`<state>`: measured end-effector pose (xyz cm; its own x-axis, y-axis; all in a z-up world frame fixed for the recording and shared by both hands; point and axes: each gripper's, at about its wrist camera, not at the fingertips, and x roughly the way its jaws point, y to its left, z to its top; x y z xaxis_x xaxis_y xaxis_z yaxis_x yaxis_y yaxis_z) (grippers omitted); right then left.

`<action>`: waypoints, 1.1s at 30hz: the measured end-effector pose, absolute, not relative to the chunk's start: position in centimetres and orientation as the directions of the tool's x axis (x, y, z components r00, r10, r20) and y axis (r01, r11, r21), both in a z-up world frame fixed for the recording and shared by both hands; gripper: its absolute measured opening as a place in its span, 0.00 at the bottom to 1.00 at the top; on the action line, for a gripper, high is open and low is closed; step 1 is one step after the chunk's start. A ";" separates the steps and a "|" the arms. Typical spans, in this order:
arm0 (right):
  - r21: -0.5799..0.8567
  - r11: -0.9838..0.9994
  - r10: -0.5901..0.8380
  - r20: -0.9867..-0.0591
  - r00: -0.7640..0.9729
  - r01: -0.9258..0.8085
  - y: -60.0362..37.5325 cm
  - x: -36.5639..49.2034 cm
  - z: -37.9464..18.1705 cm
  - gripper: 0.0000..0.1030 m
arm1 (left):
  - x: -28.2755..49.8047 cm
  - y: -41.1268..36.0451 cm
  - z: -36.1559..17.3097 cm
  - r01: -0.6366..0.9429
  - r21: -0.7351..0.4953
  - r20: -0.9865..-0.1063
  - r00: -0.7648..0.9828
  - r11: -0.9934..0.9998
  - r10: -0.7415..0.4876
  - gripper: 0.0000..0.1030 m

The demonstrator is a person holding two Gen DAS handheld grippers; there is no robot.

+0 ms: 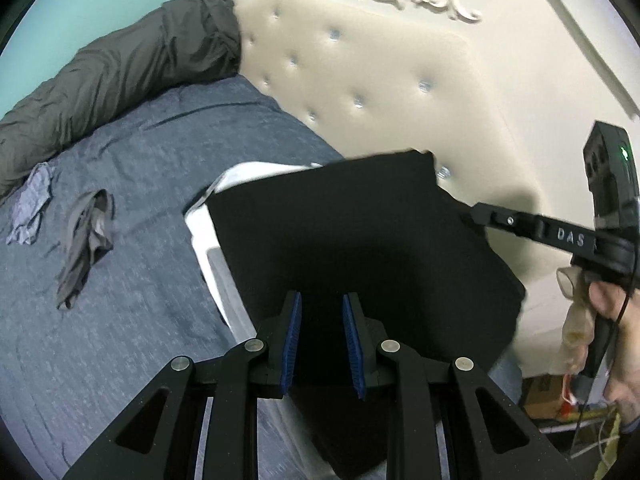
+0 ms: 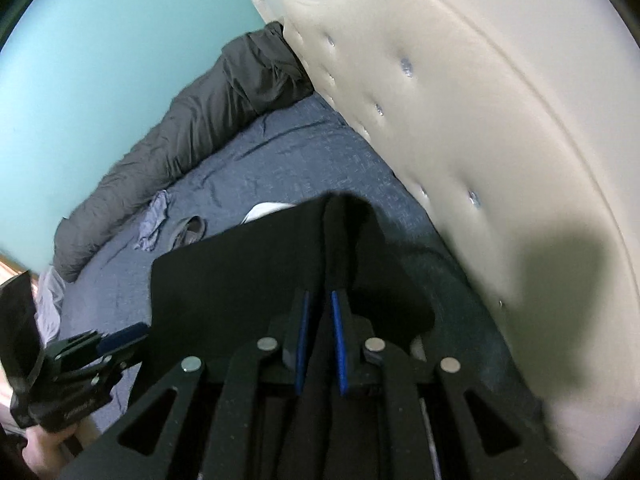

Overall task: Fold clothes
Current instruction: 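Open the left tool and release the fleece on the stack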

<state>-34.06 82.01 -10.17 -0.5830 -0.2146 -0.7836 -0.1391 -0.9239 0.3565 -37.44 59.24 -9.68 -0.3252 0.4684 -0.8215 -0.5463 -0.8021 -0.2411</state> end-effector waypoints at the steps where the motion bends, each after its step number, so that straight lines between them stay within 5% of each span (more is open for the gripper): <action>1: 0.362 -0.921 -0.215 -0.777 -0.591 -0.140 81.8 -33.1 -10.1 0.11 | -37.0 59.3 -9.8 -0.553 -0.238 -0.823 -0.321 -0.798 0.469 0.23; 11: 0.287 -0.938 -0.117 -0.790 -0.603 -0.194 78.9 -28.4 -12.2 0.11 | -34.3 59.5 -11.8 -0.592 -0.220 -0.813 -0.328 -0.776 0.481 0.23; 33: 0.260 -0.930 0.030 -0.650 -0.759 -0.260 73.8 -21.8 -8.5 0.11 | -30.8 53.6 -8.7 -0.653 -0.273 -0.699 -0.371 -0.706 0.612 0.23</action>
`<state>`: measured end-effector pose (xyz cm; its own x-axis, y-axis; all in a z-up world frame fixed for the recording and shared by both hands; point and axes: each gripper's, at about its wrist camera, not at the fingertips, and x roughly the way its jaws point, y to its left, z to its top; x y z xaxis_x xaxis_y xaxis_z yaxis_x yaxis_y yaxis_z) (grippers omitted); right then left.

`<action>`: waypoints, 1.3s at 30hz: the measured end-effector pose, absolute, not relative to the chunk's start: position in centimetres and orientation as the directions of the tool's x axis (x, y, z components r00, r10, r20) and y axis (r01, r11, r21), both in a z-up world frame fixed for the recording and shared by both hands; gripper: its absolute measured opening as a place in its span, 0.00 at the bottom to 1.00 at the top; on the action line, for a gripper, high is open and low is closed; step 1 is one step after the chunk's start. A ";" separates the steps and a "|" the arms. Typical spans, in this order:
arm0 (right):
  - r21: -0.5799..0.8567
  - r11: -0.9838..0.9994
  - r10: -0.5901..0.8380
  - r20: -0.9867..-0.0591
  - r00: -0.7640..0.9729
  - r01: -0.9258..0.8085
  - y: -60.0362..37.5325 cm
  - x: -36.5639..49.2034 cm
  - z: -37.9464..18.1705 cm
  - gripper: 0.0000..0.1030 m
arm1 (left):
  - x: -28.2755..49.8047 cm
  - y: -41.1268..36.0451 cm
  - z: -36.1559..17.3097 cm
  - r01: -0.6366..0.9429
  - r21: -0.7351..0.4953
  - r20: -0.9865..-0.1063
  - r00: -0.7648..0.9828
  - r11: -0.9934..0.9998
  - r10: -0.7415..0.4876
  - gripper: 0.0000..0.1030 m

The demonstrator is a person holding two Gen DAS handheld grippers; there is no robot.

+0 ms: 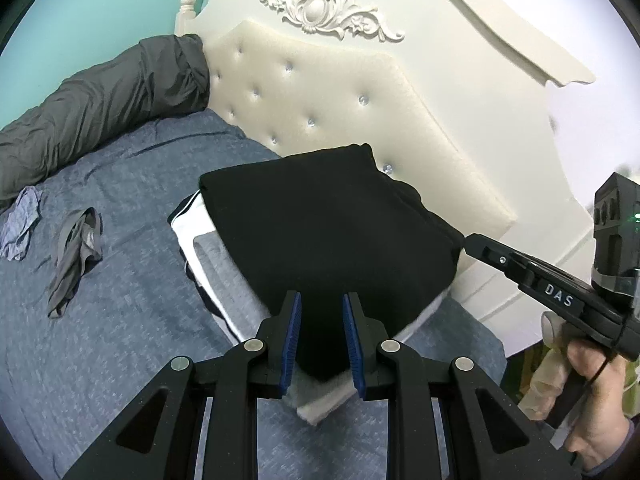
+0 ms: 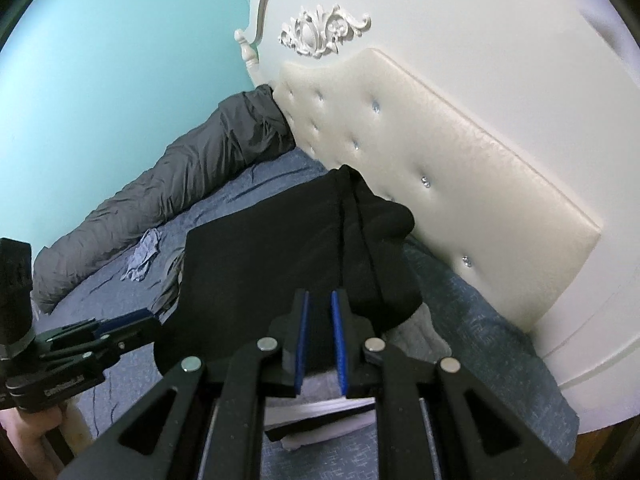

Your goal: Fold clothes

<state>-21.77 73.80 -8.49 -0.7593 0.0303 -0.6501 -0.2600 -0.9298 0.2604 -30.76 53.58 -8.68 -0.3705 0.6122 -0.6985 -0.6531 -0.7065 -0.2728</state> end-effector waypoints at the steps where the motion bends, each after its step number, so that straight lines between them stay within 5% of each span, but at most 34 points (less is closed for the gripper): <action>1: 0.260 -0.930 0.034 -0.644 -0.764 -0.261 73.4 -21.4 -8.5 0.11 | -30.5 53.2 -8.7 -0.655 -0.272 -0.694 -0.374 -0.705 0.615 0.24; 27: 0.214 -0.935 0.126 -0.540 -0.832 -0.281 64.1 -8.8 -6.3 0.13 | -19.3 43.1 -6.2 -0.676 -0.255 -0.595 -0.453 -0.691 0.664 0.41; 39: 0.209 -0.938 0.137 -0.503 -0.853 -0.275 60.2 -0.7 -2.4 0.39 | -11.4 38.4 -1.4 -0.674 -0.204 -0.545 -0.525 -0.711 0.654 0.51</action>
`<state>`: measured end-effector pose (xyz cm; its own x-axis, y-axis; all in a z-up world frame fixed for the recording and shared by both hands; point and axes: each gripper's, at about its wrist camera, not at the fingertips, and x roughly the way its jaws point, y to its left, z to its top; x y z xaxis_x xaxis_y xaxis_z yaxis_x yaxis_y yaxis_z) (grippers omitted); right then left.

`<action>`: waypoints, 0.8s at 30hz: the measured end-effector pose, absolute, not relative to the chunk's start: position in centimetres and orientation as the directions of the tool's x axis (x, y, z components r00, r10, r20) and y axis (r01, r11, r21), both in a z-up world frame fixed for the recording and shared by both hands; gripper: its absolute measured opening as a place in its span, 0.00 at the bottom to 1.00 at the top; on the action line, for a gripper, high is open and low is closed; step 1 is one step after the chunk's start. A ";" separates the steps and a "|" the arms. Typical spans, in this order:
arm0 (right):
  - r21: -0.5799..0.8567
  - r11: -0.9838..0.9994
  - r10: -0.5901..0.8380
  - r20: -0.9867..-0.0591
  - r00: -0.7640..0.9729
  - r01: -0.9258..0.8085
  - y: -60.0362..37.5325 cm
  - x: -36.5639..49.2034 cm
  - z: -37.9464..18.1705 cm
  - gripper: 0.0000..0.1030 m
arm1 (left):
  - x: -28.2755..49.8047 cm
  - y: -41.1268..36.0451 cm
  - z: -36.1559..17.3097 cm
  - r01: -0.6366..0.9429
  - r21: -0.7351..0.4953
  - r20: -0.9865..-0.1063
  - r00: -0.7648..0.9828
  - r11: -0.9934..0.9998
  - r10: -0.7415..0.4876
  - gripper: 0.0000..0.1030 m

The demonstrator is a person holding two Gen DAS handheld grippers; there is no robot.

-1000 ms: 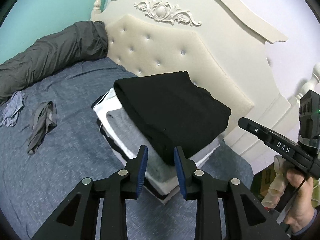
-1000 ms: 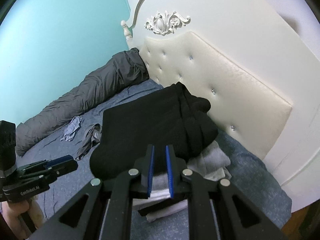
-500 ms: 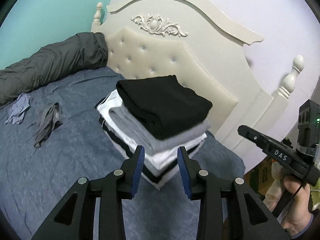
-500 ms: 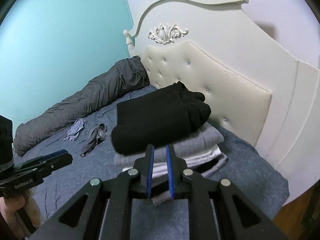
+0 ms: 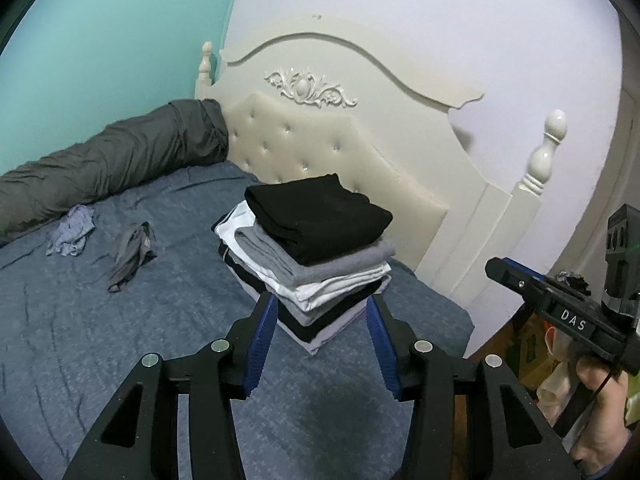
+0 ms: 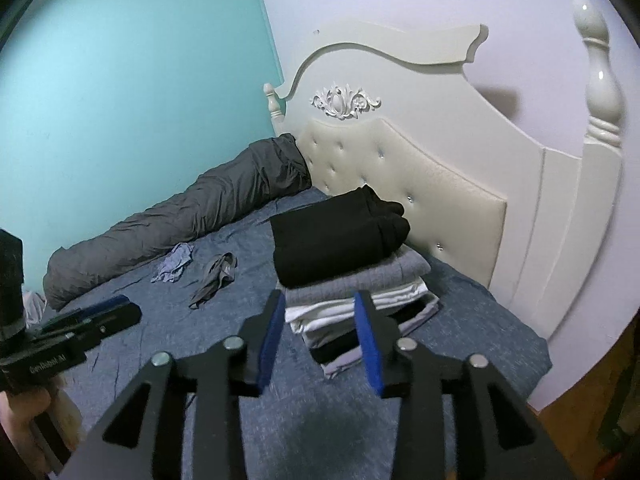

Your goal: Fold clothes

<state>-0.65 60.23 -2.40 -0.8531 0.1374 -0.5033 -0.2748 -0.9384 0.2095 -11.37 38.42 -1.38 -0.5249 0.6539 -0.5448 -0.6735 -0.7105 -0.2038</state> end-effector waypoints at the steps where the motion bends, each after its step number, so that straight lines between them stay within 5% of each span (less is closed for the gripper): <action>1: 0.207 -0.939 0.139 -0.504 -0.852 -0.276 59.9 -0.2 -2.3 0.40 | -10.6 37.8 -1.0 -0.672 -0.205 -0.537 -0.531 -0.712 0.655 0.54; 15: 0.182 -0.939 0.166 -0.500 -0.850 -0.291 56.1 6.3 -1.0 0.71 | -5.0 34.0 -0.4 -0.667 -0.197 -0.522 -0.549 -0.719 0.653 0.60; 24: 0.167 -0.936 0.198 -0.477 -0.856 -0.310 54.3 9.0 -0.4 0.81 | -2.4 32.9 0.6 -0.676 -0.170 -0.504 -0.566 -0.717 0.652 0.67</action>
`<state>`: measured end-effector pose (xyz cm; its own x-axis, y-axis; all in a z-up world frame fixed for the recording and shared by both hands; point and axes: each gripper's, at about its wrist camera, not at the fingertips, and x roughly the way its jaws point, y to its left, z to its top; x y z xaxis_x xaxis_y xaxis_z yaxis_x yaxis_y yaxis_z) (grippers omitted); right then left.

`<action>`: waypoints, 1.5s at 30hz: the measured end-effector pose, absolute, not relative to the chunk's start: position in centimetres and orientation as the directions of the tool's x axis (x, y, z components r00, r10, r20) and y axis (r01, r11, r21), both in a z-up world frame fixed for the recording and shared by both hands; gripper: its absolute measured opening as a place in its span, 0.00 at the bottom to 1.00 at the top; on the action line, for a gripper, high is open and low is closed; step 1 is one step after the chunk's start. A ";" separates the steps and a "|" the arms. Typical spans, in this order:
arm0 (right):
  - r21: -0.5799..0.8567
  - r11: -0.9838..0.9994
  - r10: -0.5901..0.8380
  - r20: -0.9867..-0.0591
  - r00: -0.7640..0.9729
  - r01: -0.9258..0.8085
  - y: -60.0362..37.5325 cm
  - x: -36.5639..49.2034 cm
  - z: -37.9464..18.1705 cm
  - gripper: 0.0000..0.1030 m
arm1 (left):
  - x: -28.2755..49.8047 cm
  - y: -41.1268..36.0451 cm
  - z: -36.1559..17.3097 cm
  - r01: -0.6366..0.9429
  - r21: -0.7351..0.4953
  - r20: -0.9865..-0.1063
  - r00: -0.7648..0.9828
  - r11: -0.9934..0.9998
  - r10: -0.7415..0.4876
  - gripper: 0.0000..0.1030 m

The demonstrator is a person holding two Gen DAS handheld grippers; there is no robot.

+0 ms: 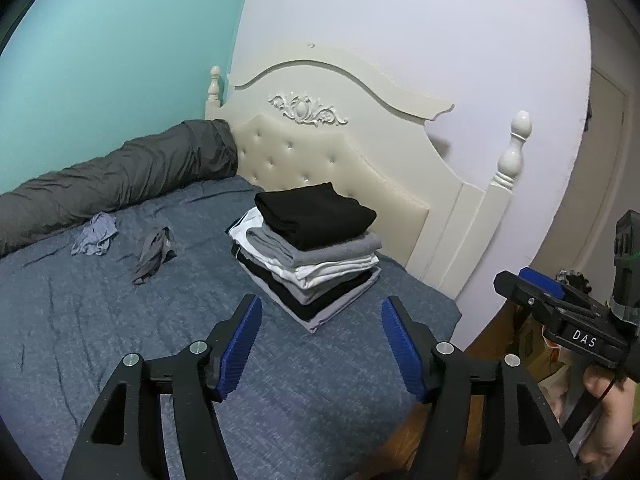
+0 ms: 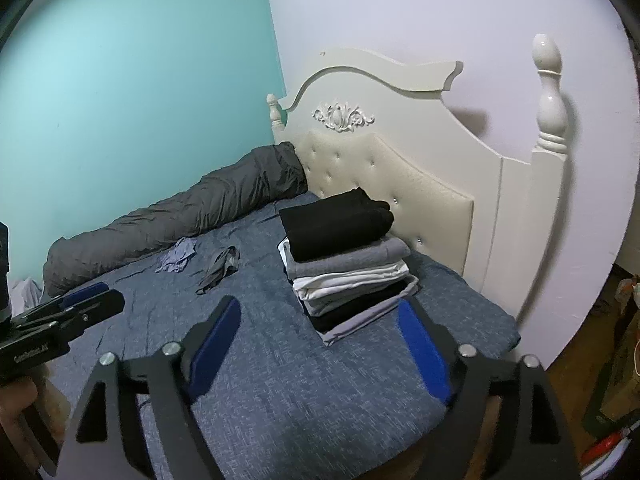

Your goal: Fold clothes

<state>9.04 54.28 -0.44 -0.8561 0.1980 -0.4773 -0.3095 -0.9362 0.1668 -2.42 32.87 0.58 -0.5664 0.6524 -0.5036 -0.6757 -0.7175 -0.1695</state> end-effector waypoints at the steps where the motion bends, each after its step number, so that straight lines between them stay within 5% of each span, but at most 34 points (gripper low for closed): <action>1: 0.167 -0.935 0.202 -0.475 -0.857 -0.313 54.2 9.4 -0.4 0.82 | -2.1 32.8 0.7 -0.677 -0.168 -0.501 -0.567 -0.716 0.654 0.71; 18: 0.152 -0.931 0.226 -0.474 -0.851 -0.332 52.5 12.7 -1.0 0.95 | 1.4 30.7 0.6 -0.667 -0.139 -0.485 -0.599 -0.732 0.638 0.99; 45: 0.154 -0.938 0.204 -0.476 -0.856 -0.310 50.8 15.3 -2.8 0.99 | 4.2 28.3 -0.9 -0.635 -0.122 -0.480 -0.635 -0.763 0.605 1.00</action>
